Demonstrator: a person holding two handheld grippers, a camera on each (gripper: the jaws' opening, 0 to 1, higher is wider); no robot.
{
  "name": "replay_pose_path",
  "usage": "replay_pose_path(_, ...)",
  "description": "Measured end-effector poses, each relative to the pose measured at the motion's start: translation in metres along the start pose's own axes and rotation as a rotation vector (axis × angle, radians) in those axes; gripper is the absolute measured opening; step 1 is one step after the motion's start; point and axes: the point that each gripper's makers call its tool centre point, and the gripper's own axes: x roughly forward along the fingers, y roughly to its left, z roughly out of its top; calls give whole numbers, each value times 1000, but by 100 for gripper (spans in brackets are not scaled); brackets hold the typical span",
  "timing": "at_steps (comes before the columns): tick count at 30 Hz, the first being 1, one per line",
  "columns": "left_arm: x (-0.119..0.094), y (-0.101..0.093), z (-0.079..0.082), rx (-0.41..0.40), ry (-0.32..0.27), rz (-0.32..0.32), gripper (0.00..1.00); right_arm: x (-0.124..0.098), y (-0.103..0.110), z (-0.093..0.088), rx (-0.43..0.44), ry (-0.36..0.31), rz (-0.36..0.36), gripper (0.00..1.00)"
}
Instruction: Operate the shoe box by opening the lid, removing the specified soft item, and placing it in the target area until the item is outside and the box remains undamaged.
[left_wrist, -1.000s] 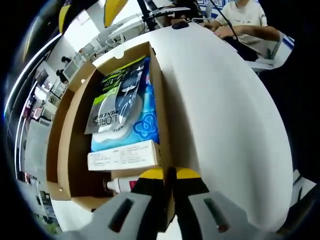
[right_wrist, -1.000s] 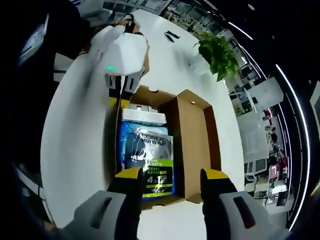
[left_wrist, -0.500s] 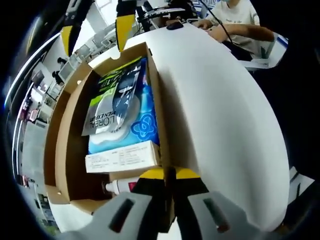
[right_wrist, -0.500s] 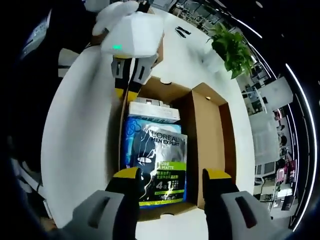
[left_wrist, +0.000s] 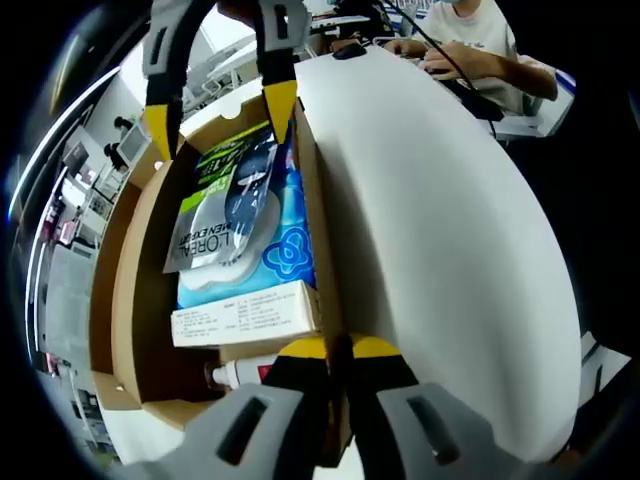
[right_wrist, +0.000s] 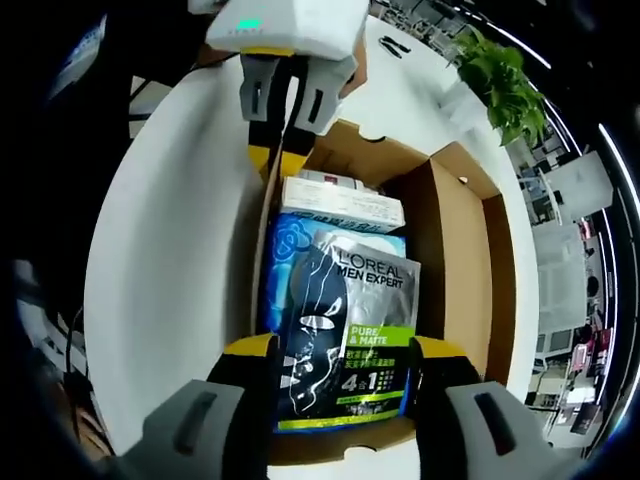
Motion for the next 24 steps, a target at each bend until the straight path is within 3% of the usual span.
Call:
replay_pose_path(10,5,0,-1,5,12,-3,4,18,-1,0,1,20,-1,55)
replay_pose_path(24,6,0,-3,11,15,-3,4,22,-3,-3,-4,48,-37,54)
